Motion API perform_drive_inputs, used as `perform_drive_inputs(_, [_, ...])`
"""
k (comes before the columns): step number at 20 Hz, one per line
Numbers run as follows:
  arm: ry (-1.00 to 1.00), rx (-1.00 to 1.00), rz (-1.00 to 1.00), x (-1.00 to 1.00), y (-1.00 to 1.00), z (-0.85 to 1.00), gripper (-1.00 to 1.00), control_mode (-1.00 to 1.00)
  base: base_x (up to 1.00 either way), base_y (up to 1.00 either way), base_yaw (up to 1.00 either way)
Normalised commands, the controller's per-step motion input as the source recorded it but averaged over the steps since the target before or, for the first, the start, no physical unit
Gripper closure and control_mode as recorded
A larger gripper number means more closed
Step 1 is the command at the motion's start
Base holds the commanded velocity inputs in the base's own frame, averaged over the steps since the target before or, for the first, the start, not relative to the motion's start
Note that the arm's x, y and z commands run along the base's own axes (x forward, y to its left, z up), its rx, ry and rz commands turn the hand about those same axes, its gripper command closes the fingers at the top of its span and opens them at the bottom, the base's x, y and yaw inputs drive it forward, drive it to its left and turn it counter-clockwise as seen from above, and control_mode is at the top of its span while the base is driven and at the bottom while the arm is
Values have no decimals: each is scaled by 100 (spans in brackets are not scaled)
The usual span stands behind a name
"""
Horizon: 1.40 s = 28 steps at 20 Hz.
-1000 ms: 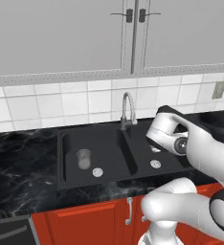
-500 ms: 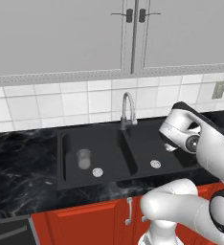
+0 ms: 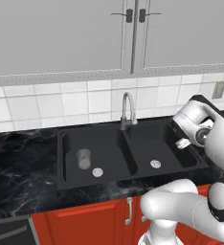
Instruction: Place the glass cup in the left basin and the glass cup in the right basin of the sink.
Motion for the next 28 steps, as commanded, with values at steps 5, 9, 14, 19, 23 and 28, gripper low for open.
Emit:
perform_drive_inputs(5, [23,-3,-6,0,-34,19,-100,-100,0,0,0])
perform_drive_inputs(9, [23,-6,-9,0,-39,19,-100,-100,0,0,0])
perform_drive_inputs(14, [18,-6,-11,1,-47,24,-100,-100,0,0,0])
perform_drive_inputs(19, [13,-7,-8,3,-63,19,-100,-100,0,0,0])
perform_drive_inputs(23, [5,-4,-2,0,-69,32,-100,-100,0,0,0])
perform_drive_inputs(28, [0,-2,26,-1,-53,36,-100,-100,0,0,0])
